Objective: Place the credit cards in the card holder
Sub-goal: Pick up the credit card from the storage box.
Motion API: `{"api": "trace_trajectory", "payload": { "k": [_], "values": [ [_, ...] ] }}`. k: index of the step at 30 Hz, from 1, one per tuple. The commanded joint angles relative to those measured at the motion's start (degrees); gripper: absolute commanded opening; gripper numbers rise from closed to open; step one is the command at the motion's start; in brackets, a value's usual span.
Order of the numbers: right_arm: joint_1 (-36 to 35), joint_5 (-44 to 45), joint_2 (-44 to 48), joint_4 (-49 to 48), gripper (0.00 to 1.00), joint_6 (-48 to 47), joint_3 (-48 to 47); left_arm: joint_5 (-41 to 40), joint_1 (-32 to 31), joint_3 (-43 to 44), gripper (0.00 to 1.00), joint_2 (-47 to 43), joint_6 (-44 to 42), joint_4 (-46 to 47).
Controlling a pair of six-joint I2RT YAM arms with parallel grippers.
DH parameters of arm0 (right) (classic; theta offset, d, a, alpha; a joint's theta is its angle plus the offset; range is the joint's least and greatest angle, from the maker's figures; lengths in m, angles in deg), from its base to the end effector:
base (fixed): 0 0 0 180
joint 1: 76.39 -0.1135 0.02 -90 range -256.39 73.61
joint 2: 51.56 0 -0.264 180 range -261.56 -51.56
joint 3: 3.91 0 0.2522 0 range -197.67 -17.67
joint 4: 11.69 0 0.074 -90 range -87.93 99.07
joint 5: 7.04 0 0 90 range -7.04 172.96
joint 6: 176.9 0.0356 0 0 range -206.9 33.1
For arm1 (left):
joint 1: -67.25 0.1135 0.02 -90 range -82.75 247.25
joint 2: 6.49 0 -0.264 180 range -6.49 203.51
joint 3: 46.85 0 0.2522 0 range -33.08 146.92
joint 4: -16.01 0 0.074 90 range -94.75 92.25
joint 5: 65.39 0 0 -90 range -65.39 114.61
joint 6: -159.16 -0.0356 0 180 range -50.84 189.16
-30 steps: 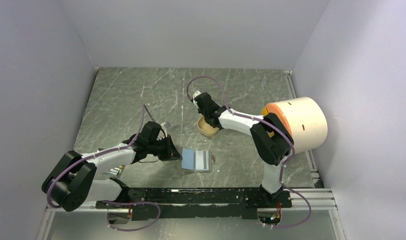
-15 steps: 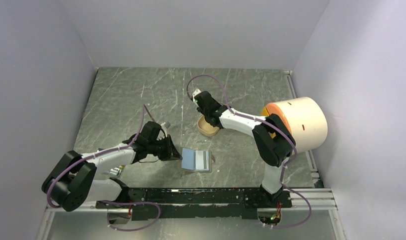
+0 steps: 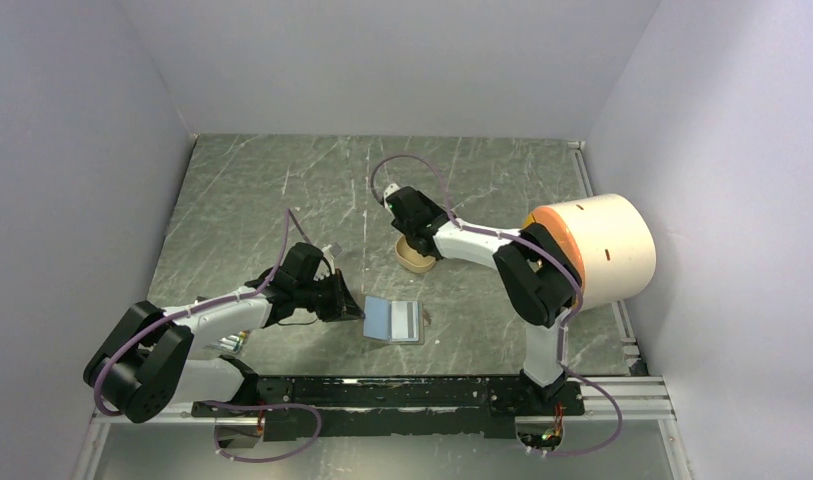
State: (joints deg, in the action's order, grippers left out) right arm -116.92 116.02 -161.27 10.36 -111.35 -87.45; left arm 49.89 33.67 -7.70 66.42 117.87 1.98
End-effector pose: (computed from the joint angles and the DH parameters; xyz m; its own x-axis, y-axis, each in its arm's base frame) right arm 0.3201 0.2481 0.1734 -0.4049 -0.8026 -0.4382 -0.4789 0.5943 -0.6461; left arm 0.1777 -0.1362 0.1470 -0.9626 -0.1765 -0.2057 0.0241 0.7002 -0.7135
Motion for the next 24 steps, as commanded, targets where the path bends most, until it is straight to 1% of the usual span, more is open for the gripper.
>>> {"api": "trace_trajectory", "payload": {
  "k": [1, 3, 6, 8, 11, 24],
  "values": [
    [-0.25, 4.86, -2.15, -3.53, 0.56, -2.01, 0.45, 0.74, -0.16, -0.11, 0.09, -0.06, -0.72, 0.68],
    [-0.26, 6.65, -2.17, -4.01, 0.55, -2.69, 0.50, 0.65, -0.10, 0.01, 0.09, 0.00, -0.72, 0.56],
    [-0.30, 8.77, -3.42, -4.28, 0.49, -2.93, 0.68, 0.68, -0.22, 0.10, 0.09, 0.21, -0.80, 0.59],
    [-0.27, 8.41, -2.84, -4.54, 0.44, -2.76, 1.14, 0.73, -0.20, 0.13, 0.09, 0.30, -0.81, 0.70],
    [-0.28, 7.79, -0.59, -4.25, 0.39, -2.14, 1.37, 0.83, -0.23, 0.15, 0.09, 0.48, -0.81, 0.85],
    [-0.30, 6.14, 1.35, -3.21, 0.36, -1.31, 0.92, 0.65, -0.22, -0.01, 0.09, 0.03, -0.63, 0.72]
  ]
}}
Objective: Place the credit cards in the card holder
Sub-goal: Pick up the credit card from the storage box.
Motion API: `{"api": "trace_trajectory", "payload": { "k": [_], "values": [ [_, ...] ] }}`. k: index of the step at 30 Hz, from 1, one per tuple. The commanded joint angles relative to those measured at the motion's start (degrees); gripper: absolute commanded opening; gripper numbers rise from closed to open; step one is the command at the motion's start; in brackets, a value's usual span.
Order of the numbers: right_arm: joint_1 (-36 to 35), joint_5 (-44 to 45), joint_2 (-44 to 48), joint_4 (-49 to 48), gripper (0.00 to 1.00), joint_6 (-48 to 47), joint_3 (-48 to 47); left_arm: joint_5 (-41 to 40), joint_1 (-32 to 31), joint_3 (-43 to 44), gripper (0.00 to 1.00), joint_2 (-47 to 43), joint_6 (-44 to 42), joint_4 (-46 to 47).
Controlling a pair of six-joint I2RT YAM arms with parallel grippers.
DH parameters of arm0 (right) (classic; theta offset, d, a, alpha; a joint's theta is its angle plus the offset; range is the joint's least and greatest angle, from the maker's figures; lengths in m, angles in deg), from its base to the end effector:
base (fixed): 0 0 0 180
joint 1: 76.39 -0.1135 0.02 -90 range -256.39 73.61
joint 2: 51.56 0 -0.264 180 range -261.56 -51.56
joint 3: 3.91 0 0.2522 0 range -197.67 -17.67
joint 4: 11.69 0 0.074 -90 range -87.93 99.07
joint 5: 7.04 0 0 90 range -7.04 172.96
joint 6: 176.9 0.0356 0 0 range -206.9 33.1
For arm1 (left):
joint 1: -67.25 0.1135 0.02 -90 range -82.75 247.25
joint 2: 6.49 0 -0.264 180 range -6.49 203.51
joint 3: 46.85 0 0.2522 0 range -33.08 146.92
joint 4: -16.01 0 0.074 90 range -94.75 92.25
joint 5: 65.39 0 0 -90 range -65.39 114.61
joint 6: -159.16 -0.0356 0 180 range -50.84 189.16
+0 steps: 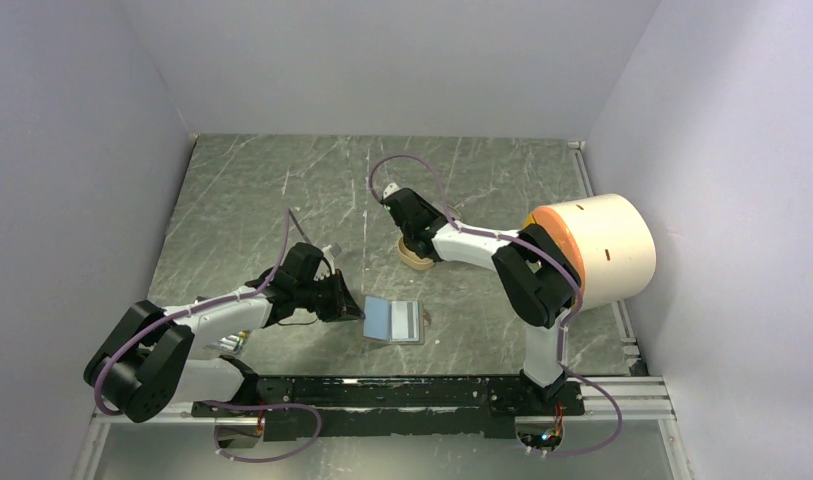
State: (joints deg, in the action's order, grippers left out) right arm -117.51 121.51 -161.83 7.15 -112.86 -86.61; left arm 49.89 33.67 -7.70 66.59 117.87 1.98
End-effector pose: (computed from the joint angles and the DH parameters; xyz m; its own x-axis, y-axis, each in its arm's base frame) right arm 0.3199 0.2498 0.1707 -0.4071 -0.8099 -0.4223 -0.4102 0.5753 -0.7077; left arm 0.1778 -0.1363 0.1464 -0.9631 -0.1761 -0.2036 0.0223 0.7014 -0.7124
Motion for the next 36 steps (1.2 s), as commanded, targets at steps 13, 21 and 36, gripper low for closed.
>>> {"api": "trace_trajectory", "payload": {
  "k": [13, 21, 36],
  "values": [
    [0.20, 0.01, 3.01, 1.84, 0.26, 0.81, -0.80, 0.89, -0.15, 0.09, 0.09, 0.48, -0.72, 1.12],
    [0.23, -0.36, 3.20, 2.37, 0.21, 0.98, -1.19, 0.87, -0.25, 0.25, 0.09, 0.56, -0.79, 1.07],
    [0.14, -2.09, 3.54, 5.77, 0.16, 1.15, -3.33, 0.82, -0.21, 1.44, 0.09, 0.48, -1.25, -0.03]
  ]
}}
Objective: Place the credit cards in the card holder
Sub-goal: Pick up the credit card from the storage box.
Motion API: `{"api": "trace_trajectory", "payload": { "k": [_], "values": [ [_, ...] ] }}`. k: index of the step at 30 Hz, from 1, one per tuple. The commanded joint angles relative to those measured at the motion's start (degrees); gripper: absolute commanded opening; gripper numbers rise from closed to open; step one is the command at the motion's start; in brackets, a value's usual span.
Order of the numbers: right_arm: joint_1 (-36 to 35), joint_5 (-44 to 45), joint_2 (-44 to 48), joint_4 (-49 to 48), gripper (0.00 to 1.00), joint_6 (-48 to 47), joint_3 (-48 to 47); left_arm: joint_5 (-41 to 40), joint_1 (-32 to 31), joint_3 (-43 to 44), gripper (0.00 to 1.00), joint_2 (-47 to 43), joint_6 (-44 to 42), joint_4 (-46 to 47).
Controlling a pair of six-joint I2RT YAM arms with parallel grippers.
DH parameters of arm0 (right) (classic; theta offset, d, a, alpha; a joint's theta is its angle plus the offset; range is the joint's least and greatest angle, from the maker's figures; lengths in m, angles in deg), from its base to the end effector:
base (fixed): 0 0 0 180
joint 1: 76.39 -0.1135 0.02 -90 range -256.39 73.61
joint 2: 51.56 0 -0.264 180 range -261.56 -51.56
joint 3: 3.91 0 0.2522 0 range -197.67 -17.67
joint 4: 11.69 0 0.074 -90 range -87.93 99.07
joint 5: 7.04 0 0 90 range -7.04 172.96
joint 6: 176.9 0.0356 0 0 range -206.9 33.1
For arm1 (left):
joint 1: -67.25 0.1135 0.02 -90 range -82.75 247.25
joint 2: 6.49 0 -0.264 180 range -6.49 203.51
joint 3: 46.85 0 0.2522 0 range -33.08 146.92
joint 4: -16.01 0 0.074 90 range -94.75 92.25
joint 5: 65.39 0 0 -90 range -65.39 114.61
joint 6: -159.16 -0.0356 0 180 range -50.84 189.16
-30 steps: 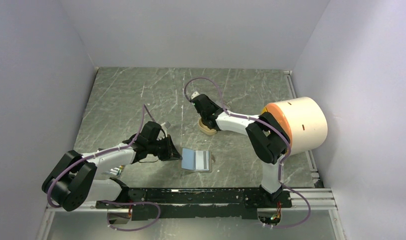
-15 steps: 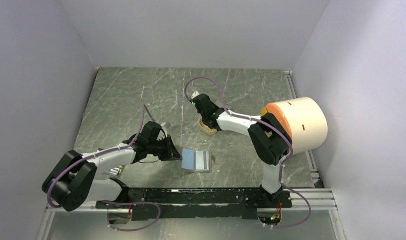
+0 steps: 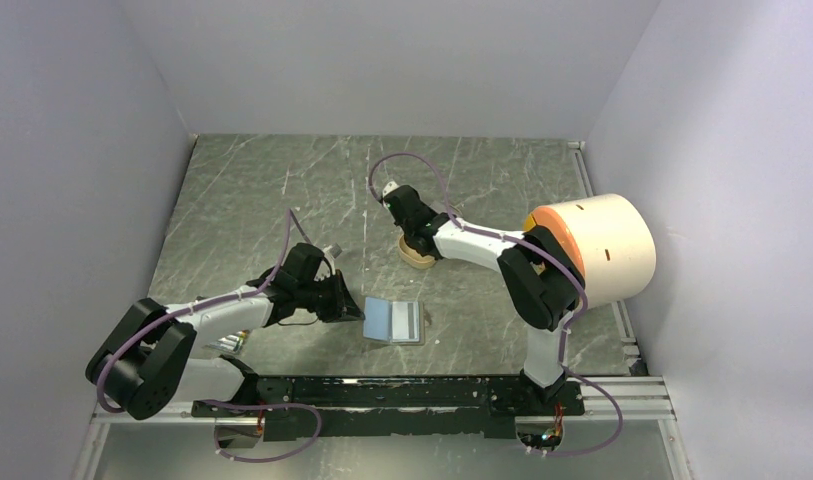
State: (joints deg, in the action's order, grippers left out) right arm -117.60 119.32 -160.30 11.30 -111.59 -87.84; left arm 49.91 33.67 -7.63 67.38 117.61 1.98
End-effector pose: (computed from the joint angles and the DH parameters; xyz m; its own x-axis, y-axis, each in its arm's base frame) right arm 0.3169 0.2494 0.1816 -0.4099 -0.8061 -0.4269 -0.4426 0.5850 -0.6796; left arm 0.1784 -0.1367 0.1440 -0.9652 -0.1714 -0.1977 0.0193 0.7069 -0.7070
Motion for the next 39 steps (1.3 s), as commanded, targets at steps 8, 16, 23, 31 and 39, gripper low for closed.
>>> {"api": "trace_trajectory", "payload": {
  "k": [8, 16, 23, 31, 39],
  "values": [
    [-0.62, -6.45, 3.04, 9.61, 0.00, 4.55, -4.44, 0.98, -0.24, 0.91, 0.09, -0.25, -0.59, 0.39],
    [-1.61, -7.66, 4.36, 12.74, 0.00, 5.99, -4.83, 0.99, -0.21, 0.65, 0.09, -0.61, -0.32, 0.52],
    [-2.81, -14.52, 11.12, 16.88, 0.00, 15.05, -4.61, -2.71, -0.19, -0.05, 0.09, -2.67, 0.90, -1.11],
    [-2.85, -29.39, 24.09, 13.40, 0.00, 29.47, 3.44, -4.39, -0.14, -1.35, 0.09, -1.04, 1.99, 0.80],
    [-2.91, -43.04, 36.65, -3.83, 0.00, 51.66, 19.70, -5.91, -0.10, -2.21, 0.09, -0.13, 3.30, 1.79]
  ]
}}
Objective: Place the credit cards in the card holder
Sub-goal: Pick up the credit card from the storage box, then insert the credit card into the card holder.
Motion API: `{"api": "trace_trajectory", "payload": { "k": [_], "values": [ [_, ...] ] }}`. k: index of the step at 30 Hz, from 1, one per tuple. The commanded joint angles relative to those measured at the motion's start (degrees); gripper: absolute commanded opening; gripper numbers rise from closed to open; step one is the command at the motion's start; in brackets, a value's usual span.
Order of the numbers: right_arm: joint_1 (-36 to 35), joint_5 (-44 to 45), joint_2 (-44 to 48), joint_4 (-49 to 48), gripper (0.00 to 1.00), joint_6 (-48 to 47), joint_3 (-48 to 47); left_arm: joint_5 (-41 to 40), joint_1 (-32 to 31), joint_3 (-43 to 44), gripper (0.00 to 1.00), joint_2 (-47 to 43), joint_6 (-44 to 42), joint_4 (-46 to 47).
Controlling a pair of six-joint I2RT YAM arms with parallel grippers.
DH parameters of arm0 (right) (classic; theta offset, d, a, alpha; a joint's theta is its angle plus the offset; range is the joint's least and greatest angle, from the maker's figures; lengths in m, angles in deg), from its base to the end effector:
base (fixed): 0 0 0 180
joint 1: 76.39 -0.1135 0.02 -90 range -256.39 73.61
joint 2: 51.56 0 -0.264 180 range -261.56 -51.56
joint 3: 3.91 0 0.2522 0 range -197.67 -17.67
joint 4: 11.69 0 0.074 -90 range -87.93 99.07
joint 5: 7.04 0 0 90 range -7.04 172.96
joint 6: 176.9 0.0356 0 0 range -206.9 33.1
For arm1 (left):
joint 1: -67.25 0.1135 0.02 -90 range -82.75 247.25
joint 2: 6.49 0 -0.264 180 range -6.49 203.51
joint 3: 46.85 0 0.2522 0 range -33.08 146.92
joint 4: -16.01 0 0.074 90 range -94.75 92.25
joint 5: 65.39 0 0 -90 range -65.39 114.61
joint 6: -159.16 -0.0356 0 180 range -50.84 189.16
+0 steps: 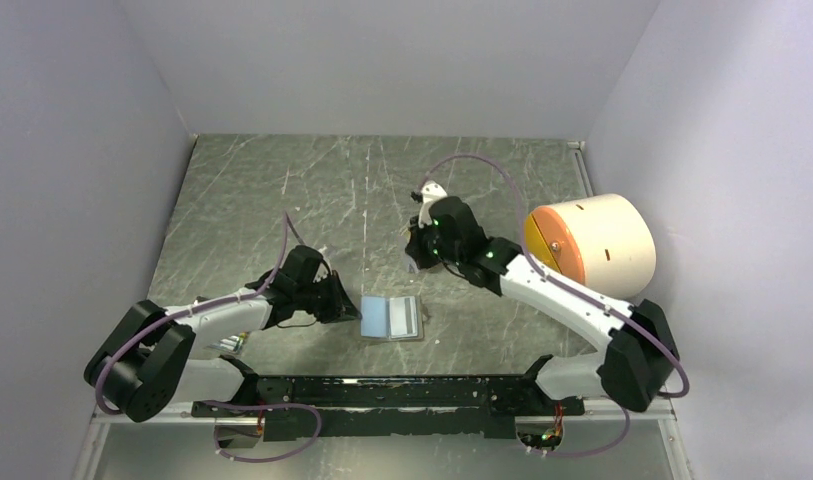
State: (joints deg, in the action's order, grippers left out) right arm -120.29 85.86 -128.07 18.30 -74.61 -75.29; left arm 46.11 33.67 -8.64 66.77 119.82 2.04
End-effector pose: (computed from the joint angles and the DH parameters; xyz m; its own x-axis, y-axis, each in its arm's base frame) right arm 0.2168 0.2062 0.2846 -0.5461 -0.2305 -0.8054 -0.5593 0.8161 0.1457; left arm 0.1766 -0.1329 0.1406 -0.9516 -0.2320 -0.2017 -0.0333 0.7300 -0.6826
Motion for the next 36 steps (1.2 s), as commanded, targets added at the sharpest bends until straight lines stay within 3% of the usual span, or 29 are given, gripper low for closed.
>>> {"api": "trace_trajectory", "payload": {
  "k": [1, 6, 10, 20, 36],
  "values": [
    [-0.26, -11.18, 5.60, -13.98, 0.00, 17.87, 9.90, -2.23, -0.10, -1.32, 0.09, 0.49, 1.30, 1.78],
    [-0.70, -15.55, 6.89, -26.82, 0.00, 30.57, 20.94, -2.03, -0.08, -2.17, 0.09, 0.89, 1.86, 2.82],
    [-1.24, -15.88, 4.97, -32.59, 0.00, 35.24, 25.72, -1.51, -0.07, -2.00, 0.09, 2.02, 1.82, 2.98],
    [-1.46, -12.82, 1.08, -39.90, 0.00, 39.67, 33.25, -1.03, -0.03, -2.55, 0.09, 2.48, 1.99, 3.53],
    [-1.45, -11.52, -3.22, -44.26, 0.00, 40.40, 36.63, -0.58, -0.04, -2.98, 0.09, 3.33, 1.95, 4.75]
  ]
}}
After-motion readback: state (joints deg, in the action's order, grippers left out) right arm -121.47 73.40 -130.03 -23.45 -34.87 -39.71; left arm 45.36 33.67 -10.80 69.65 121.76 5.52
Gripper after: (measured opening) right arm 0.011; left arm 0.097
